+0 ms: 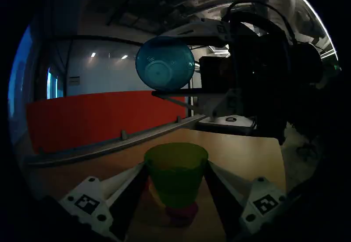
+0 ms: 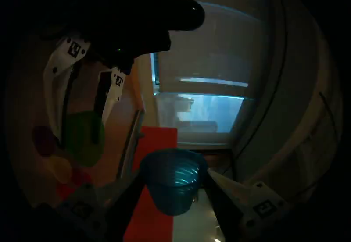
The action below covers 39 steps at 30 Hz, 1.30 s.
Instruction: Pour water
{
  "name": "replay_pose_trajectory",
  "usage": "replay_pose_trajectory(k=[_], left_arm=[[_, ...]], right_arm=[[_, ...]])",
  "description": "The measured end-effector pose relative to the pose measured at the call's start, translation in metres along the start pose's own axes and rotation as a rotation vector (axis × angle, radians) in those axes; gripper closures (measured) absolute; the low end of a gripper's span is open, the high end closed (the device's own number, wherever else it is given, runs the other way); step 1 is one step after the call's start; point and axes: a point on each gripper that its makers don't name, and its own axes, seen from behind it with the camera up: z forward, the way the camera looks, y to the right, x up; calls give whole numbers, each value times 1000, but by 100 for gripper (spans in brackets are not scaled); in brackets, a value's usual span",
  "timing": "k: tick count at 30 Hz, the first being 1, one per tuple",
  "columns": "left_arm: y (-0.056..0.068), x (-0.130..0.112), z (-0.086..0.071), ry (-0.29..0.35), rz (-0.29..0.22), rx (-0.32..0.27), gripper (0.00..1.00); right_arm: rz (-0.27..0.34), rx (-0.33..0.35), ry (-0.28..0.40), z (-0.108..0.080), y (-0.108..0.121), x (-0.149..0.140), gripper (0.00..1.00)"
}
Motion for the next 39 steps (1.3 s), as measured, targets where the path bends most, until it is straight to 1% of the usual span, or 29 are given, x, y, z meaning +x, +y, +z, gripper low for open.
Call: replay_pose_trajectory(k=[5, 11, 21, 24, 33, 39], left_arm=[[-1, 1, -1, 1, 1, 2, 15], [-2, 3, -1, 2, 4, 5, 15], [-5, 7, -3, 2, 8, 14, 15], [-6, 8, -4, 2, 11, 18, 15], [-9, 14, -6, 4, 15, 24, 15], [-12, 12, -7, -5, 18, 29, 15]], right_arm=[[141, 2, 4, -1, -3, -3, 11], [341, -1, 13, -3, -7, -5, 11], [702, 29, 26, -5, -28, -8, 11], [810, 33, 27, -6, -31, -9, 11], [1138, 44, 37, -5, -31, -12, 11], [1356, 65, 59, -7, -29, -10, 11]])
